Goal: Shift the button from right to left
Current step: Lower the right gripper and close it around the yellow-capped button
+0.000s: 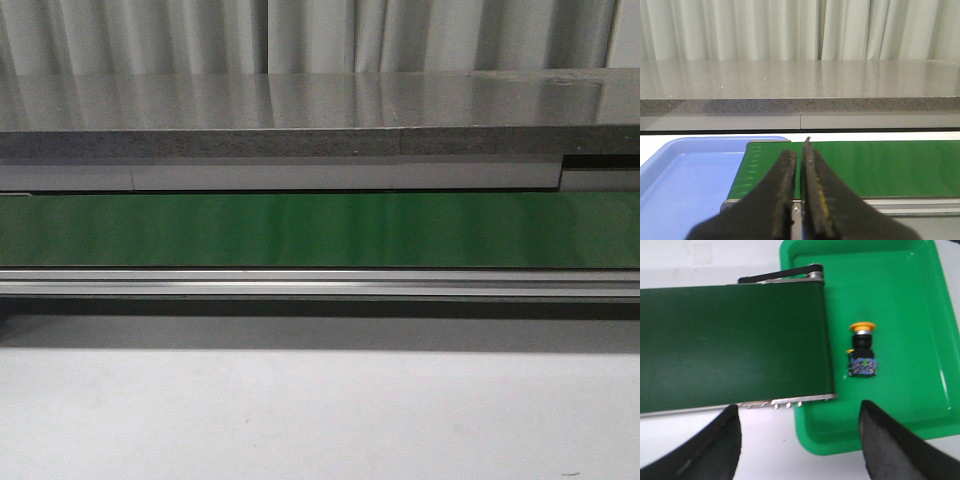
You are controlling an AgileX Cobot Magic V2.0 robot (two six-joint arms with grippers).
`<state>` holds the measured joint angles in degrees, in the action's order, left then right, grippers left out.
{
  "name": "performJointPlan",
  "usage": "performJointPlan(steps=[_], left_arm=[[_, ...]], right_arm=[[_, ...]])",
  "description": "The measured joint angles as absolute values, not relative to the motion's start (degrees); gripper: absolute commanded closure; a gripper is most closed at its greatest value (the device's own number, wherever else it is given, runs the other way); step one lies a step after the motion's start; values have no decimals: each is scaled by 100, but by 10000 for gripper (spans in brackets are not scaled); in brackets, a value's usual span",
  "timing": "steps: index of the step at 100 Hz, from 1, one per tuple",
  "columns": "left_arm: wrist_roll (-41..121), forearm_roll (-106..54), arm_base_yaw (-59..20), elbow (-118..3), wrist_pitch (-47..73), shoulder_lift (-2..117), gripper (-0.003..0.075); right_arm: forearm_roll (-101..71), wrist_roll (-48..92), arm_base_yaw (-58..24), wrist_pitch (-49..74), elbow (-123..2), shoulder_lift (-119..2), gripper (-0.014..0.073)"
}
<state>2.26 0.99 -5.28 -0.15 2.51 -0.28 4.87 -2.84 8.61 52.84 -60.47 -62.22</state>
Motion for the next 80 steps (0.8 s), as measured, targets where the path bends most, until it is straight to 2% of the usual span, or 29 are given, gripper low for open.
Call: performJointPlan(steps=[51, 80], left_arm=[[226, 99, -528, -15, 251, -28, 715], [226, 99, -528, -15, 251, -28, 715]], right_arm=[[107, 1021, 2211, 4162, -6371, -8467, 111], [-458, 1810, 2796, 4058, -6767, -9354, 111]])
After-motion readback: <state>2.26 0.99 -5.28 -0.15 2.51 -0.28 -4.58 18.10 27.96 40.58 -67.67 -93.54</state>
